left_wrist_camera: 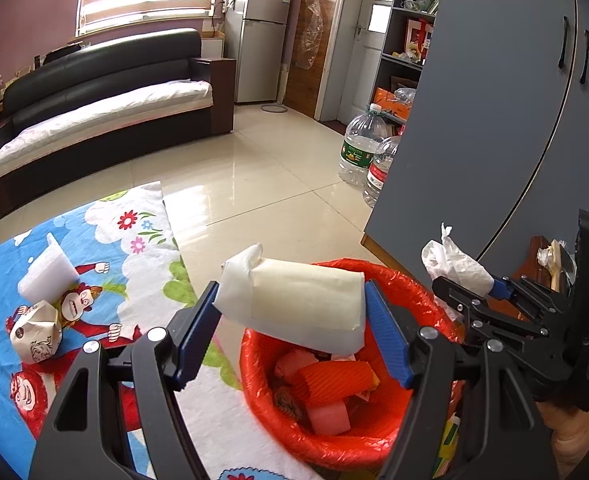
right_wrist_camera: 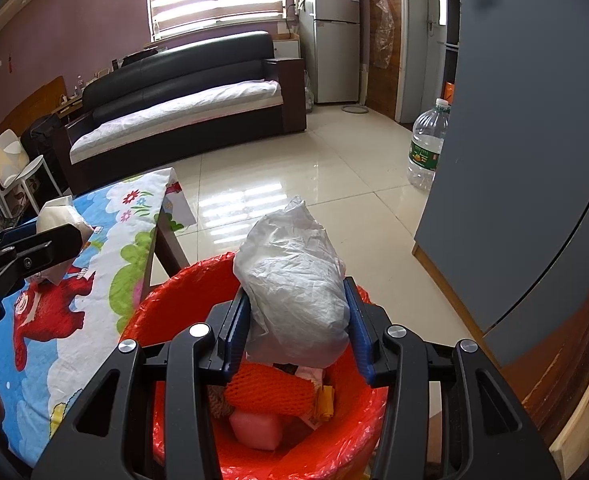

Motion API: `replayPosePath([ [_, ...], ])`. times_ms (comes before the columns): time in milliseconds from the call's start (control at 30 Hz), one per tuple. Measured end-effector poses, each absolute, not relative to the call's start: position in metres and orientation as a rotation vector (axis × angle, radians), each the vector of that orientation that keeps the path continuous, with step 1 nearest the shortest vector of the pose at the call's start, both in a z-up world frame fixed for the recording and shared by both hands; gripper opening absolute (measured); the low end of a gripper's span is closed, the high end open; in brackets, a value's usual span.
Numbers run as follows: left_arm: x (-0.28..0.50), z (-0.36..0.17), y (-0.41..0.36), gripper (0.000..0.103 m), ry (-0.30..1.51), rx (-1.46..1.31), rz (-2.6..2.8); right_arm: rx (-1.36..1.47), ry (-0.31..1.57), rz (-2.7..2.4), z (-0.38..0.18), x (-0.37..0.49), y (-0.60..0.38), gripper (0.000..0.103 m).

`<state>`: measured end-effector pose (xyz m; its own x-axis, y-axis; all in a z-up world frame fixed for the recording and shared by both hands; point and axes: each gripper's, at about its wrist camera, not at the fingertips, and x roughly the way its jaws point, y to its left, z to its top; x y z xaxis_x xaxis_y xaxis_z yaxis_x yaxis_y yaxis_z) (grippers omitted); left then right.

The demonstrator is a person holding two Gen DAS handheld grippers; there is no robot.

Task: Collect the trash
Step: 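Carry the foam block and plastic bag over the red bin and open both tools, then move both tools back over the remaining trash on the bed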

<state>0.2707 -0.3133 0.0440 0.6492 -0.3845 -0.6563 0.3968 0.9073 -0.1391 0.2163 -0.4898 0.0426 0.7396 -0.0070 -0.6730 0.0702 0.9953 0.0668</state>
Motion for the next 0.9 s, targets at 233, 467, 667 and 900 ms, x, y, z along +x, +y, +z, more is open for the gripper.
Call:
replayPosePath([
  [233,0.277,0.045,-0.324,0.07,0.741,0.011,-0.453,0.101,0.734,-0.039,0.041,0.219,-0.494,0.055],
  [467,0.28,0.043,-0.327,0.073,0.749,0.004,-0.449,0.111,0.735,-0.043,0.038,0.219,-0.497,0.066],
  [667,0.28,0.045,-0.317,0.073,0.746,-0.005,-0.432,0.114,0.728,-0.04,0.039,0.219,-0.497,0.073],
  [900,0.277,0.046,-0.303,0.073,0.745,-0.005,-0.411,0.105,0.707,-0.033,0.042,0.219,-0.49,0.083],
])
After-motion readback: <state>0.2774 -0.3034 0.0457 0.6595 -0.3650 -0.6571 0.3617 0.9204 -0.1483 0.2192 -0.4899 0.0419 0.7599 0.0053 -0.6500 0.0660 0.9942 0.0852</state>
